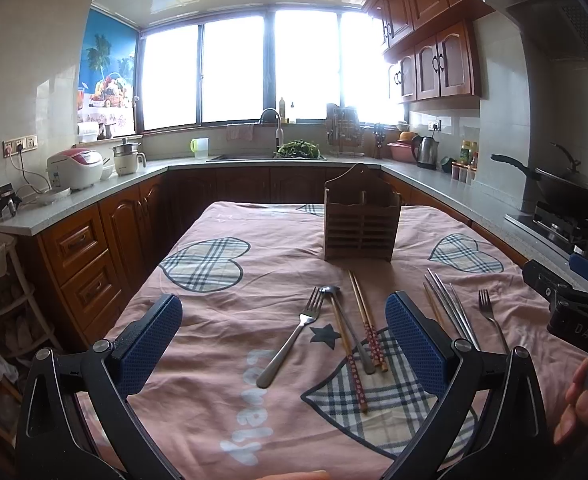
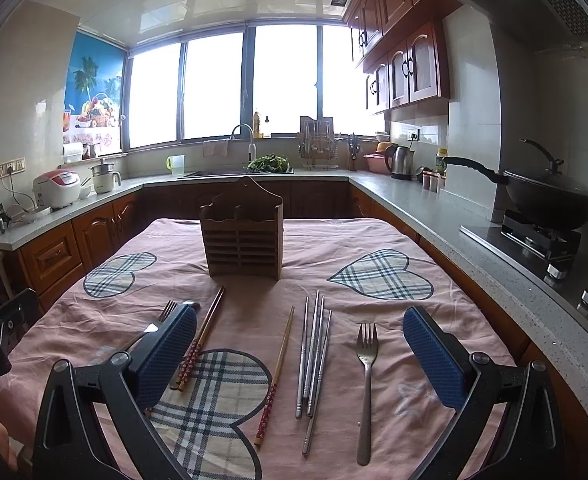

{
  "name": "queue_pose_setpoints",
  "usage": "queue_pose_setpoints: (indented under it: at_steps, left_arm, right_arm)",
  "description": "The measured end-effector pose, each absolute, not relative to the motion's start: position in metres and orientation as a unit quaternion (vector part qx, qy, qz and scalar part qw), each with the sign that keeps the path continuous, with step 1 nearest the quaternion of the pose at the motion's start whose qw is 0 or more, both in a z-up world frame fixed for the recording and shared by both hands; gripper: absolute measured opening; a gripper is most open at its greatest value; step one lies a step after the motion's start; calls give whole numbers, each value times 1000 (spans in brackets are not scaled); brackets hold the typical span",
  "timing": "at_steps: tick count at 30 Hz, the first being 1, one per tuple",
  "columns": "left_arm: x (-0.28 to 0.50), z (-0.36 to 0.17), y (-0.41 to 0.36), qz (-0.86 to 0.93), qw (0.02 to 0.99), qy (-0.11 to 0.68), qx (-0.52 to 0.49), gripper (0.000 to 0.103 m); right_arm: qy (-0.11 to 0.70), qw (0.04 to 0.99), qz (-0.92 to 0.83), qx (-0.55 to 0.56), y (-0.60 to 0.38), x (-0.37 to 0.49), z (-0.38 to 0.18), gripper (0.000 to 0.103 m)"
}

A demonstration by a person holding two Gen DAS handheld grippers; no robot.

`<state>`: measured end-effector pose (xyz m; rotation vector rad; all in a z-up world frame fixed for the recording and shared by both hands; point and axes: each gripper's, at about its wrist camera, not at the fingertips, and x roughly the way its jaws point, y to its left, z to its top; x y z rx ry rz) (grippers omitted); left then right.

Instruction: Organize utensils

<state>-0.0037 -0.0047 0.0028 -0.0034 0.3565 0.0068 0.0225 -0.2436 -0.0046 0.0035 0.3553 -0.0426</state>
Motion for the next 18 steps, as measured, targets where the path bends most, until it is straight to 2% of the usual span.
queue_pose_setpoints:
  at_steps: [18]
  left_arm:
    - [-7,14,-5,8,987,159,10,103]
  right_arm:
    - [137,990,-10,33,-254,11,7,103]
